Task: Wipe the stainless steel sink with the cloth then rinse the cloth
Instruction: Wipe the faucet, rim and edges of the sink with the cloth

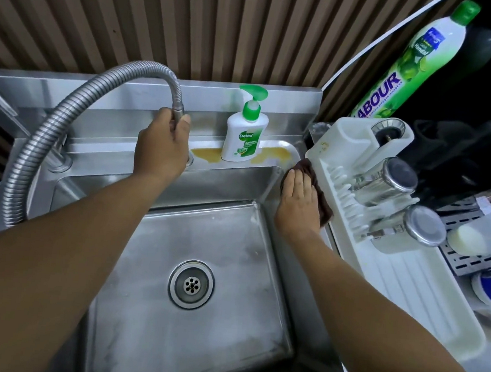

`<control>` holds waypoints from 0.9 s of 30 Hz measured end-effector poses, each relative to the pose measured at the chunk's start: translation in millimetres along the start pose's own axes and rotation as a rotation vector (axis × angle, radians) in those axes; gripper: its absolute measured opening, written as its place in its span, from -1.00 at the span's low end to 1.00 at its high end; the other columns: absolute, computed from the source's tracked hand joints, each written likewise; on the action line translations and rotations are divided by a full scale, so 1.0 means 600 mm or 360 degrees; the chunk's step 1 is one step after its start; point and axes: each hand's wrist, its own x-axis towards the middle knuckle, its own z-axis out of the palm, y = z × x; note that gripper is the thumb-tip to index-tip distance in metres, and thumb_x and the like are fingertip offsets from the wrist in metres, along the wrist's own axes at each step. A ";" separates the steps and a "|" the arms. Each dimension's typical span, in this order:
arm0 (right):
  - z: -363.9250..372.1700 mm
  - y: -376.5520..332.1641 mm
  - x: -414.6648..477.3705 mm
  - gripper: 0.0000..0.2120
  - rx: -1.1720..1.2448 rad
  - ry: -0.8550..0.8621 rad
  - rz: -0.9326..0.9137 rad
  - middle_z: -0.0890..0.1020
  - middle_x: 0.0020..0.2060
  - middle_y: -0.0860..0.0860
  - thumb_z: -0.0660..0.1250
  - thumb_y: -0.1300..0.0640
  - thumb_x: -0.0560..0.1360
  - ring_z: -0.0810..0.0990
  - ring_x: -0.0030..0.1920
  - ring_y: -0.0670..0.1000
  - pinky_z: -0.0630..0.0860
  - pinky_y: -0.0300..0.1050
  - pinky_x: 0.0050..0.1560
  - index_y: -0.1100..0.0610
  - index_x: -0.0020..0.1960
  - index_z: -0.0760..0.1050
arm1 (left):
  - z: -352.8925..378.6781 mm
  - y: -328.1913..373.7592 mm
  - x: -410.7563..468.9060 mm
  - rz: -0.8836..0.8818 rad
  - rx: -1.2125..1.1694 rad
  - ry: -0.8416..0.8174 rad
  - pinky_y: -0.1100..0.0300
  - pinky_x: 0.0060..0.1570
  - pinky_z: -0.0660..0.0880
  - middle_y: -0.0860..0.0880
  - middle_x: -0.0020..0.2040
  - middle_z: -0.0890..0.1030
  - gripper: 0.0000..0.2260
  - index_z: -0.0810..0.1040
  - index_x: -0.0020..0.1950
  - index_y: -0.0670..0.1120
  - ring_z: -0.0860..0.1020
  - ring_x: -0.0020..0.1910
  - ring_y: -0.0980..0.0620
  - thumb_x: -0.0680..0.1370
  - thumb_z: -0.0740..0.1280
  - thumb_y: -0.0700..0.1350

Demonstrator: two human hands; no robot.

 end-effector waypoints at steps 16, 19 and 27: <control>0.073 0.066 -0.223 -0.35 -0.0143 0.0243 0.0146 0.38 0.49 0.29 0.05 0.26 0.47 0.35 0.50 0.29 0.23 0.17 0.45 0.34 0.56 0.24 | 0.020 -0.010 0.001 -0.0111 0.0143 -0.0052 0.05 -0.11 0.34 -0.10 -0.05 0.53 -0.73 0.47 0.14 -0.17 0.46 -0.10 -0.16 0.69 0.17 0.03; 0.056 0.044 -0.136 -0.33 -0.0085 0.0160 0.0120 0.38 0.49 0.30 -0.04 0.22 0.47 0.35 0.50 0.29 0.32 0.20 0.43 0.34 0.56 0.24 | 0.020 -0.013 0.001 -0.0113 0.0185 -0.0058 0.04 -0.13 0.33 -0.11 -0.06 0.53 -0.73 0.46 0.13 -0.17 0.46 -0.11 -0.17 0.69 0.17 0.03; 0.000 0.019 0.008 -0.21 -0.0025 -0.0039 -0.0090 -0.02 0.65 0.15 0.24 0.06 0.60 -0.07 0.64 0.13 -0.11 0.05 0.60 0.24 0.65 -0.13 | 0.020 -0.005 -0.010 -0.0070 0.0221 -0.0076 0.08 -0.13 0.30 -0.10 -0.05 0.50 -0.73 0.46 0.17 -0.18 0.43 -0.15 -0.10 0.70 0.16 0.02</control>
